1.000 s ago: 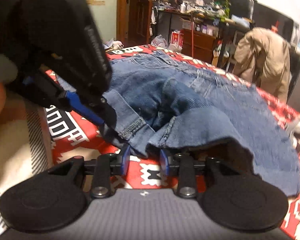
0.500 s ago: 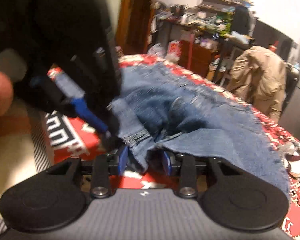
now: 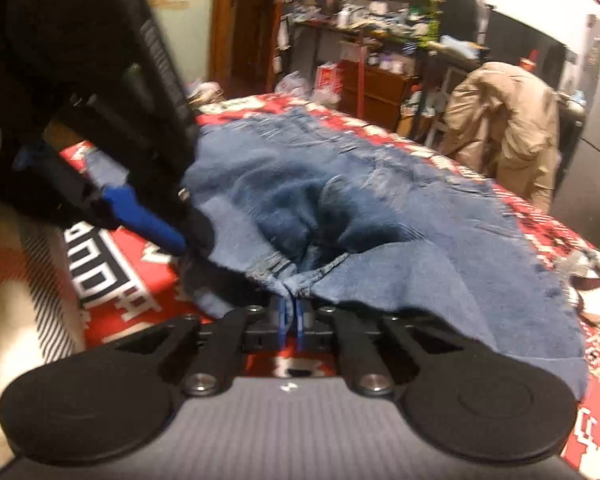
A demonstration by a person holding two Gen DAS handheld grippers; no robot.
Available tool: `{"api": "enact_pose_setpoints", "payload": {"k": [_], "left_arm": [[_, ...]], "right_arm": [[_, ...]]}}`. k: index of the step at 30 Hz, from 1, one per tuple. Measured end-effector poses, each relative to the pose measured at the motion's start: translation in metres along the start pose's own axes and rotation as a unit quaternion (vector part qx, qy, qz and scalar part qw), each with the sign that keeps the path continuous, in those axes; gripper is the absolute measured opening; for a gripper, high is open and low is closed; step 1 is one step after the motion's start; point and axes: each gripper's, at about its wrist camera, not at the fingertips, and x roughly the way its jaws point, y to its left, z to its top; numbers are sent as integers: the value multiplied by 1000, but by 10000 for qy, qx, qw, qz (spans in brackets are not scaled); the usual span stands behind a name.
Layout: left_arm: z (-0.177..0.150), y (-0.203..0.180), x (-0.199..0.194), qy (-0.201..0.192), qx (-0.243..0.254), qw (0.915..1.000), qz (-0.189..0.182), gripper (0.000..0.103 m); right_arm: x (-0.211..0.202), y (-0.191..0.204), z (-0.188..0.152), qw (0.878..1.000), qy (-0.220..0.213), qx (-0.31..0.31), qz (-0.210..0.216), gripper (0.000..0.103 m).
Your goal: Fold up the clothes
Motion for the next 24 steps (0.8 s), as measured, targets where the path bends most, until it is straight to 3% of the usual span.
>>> {"api": "enact_pose_setpoints", "payload": {"k": [6,14,20,24], "left_arm": [[5,1,-20,-165,56,9997,-173,10],[9,3,-23,-238,112,9997,21,11],[8,-3,-18,-110,334,9994,-49,15],[3,-13,-18,-16,646,9975,-293,15]], "right_arm": [[-49,-7,6,9924,334,947,713,4],[-27,-10,-4,9800,1106,1403,876,4],[-37,-28,-14,9684,1077,1911,1183,13],[-65,-53,-12,9695,888,2025,1057,14]]}}
